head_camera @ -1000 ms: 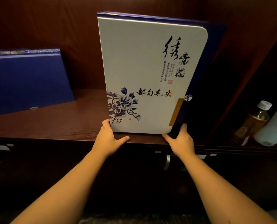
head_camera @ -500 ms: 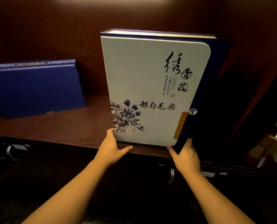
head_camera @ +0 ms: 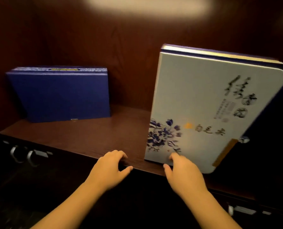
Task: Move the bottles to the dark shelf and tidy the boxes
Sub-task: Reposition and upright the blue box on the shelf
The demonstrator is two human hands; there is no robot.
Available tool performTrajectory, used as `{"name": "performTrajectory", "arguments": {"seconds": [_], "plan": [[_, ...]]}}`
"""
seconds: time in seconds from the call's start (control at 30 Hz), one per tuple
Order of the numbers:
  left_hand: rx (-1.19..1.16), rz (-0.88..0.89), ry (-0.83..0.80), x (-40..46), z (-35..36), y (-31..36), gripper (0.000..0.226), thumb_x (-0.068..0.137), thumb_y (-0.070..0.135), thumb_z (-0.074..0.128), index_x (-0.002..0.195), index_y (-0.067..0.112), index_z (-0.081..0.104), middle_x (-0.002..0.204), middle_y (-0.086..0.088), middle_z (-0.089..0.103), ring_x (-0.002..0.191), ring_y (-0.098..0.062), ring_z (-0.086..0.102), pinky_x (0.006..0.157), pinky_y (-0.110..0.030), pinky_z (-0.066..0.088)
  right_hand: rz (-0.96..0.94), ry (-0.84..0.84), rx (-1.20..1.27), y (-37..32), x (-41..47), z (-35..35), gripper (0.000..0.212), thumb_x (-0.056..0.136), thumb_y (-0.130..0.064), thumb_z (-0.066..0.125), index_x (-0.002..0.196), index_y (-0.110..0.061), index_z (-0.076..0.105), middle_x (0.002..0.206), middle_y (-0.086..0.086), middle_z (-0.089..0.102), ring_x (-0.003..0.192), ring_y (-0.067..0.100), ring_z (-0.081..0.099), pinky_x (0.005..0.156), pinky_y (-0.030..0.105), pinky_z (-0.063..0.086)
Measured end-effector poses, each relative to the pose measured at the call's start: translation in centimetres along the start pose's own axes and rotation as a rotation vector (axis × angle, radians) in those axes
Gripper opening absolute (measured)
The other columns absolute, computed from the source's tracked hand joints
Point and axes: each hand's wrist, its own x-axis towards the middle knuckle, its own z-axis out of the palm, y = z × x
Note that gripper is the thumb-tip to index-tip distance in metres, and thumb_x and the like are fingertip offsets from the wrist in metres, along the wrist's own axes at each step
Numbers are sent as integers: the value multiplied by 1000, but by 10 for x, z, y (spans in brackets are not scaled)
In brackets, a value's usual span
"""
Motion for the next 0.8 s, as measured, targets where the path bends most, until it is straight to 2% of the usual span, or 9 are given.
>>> {"name": "performTrajectory", "arguments": {"seconds": [0.07,0.17,0.27,0.37,0.47,0.53,0.6,0.67,0.8], "plan": [[15,-9,28,6,-28,-28,43,80,71,54,111,42,56,102,25,54,97,1,52,85,-24,48,-154,14,20,-47,20,1,30,100,-44,50,122,-24,53,111,-3,60,95,18,59,74,31,50],[72,-13,109,18,-80,-76,41,82,67,57,112,39,57,105,22,55,100,-1,51,86,-28,47,-320,120,3,-120,53,7,25,97,-44,51,116,-27,56,105,-5,61,98,18,59,76,34,50],[112,-21,235,36,-137,-126,42,82,62,61,112,33,59,107,16,57,103,-7,52,86,-31,48,-426,176,13,-191,97,-1,21,95,-42,55,108,-27,60,100,-6,62,96,18,59,78,36,50],[183,-49,305,60,-192,-170,51,83,59,64,121,28,55,117,9,57,109,-16,51,87,-37,49,-503,226,-23,-256,149,-20,23,94,-40,57,111,-24,62,103,-3,62,99,19,57,80,38,50],[326,-69,356,86,-238,-206,65,81,59,66,134,26,48,133,4,50,123,-22,43,91,-39,49,-553,266,-57,-309,201,-42,36,93,-44,60,120,-21,60,118,0,60,113,22,53,90,39,48],[457,-98,363,103,-263,-225,79,80,63,64,144,25,37,147,-2,39,136,-27,31,98,-45,45,-568,259,-79,-339,234,-55,50,90,-51,62,129,-21,55,129,2,55,121,23,48,97,40,46],[550,-152,313,117,-278,-241,93,81,69,58,154,27,19,159,-5,21,146,-33,13,109,-54,33,-579,223,-112,-365,264,-66,66,86,-59,63,139,-23,46,138,3,48,127,22,43,100,41,45],[578,-179,263,126,-282,-251,100,81,75,51,156,28,7,163,-5,10,148,-35,3,111,-60,23,-558,139,-150,-385,291,-70,80,81,-67,65,146,-28,37,147,2,41,133,23,38,105,44,42],[574,-171,294,128,-274,-255,99,82,76,45,157,25,7,163,-6,16,149,-34,7,112,-60,18,-461,-37,-299,-402,334,-64,108,70,-81,62,156,-34,18,163,8,18,148,31,18,117,60,14]]}}
